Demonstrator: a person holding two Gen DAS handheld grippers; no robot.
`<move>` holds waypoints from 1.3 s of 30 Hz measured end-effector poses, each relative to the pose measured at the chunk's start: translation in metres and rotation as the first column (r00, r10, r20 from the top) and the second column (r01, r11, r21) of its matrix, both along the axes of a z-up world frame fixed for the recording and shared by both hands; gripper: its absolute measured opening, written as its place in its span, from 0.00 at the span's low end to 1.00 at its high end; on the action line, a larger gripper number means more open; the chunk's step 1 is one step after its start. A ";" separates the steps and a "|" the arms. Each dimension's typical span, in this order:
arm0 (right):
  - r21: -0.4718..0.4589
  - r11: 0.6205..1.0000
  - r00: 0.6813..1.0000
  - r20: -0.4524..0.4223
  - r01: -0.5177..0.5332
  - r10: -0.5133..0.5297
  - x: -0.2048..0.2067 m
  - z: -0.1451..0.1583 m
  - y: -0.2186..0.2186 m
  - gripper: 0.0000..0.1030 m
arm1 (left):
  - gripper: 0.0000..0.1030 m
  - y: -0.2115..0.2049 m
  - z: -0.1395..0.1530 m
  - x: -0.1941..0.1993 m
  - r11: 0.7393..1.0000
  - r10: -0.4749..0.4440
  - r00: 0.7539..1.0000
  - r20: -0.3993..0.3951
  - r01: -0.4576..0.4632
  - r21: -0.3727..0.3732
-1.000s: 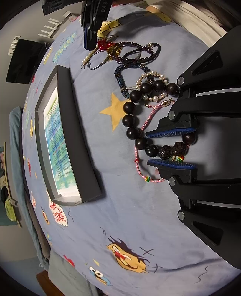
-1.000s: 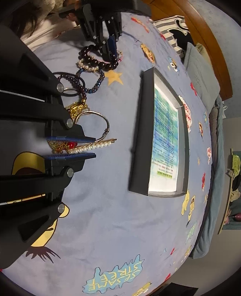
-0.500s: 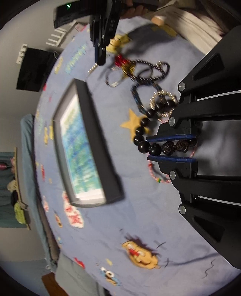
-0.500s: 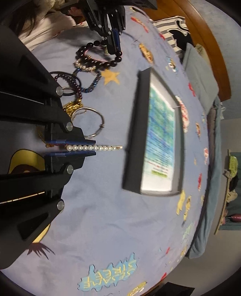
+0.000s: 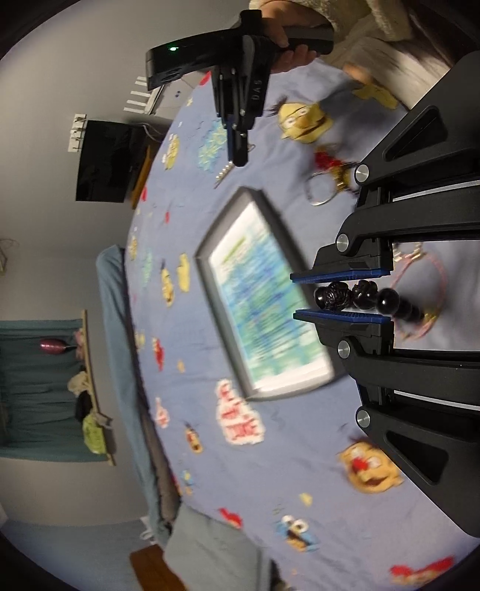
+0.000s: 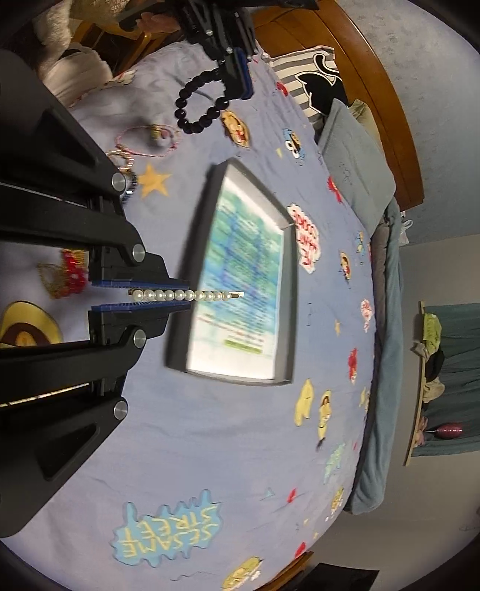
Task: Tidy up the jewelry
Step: 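Lift and carry the bracelet and hairpin with both tools over the gray tray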
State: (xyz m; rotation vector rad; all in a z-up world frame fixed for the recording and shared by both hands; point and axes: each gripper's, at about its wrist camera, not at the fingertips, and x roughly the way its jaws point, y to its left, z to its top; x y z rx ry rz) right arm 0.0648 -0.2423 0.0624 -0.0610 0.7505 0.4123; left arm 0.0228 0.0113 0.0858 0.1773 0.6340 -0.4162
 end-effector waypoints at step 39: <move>-0.156 0.969 0.965 -0.153 0.191 -0.215 0.191 -0.076 0.046 0.06 | 0.14 0.025 -0.110 0.236 0.968 0.251 0.932 -0.260 -0.246 0.054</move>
